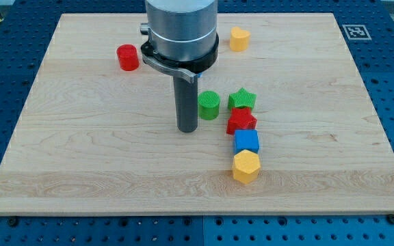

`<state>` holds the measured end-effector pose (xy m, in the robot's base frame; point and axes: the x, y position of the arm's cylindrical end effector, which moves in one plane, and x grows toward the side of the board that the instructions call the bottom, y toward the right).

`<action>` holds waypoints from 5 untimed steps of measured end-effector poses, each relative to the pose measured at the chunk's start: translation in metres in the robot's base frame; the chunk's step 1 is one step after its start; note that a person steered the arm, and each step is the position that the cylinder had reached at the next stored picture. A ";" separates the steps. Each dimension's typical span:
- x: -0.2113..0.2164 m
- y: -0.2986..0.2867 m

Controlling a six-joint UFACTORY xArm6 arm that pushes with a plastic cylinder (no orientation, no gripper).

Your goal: Slightly move the green circle towards the green star

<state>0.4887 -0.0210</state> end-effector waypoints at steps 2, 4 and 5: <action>-0.011 0.000; -0.029 0.000; -0.034 0.008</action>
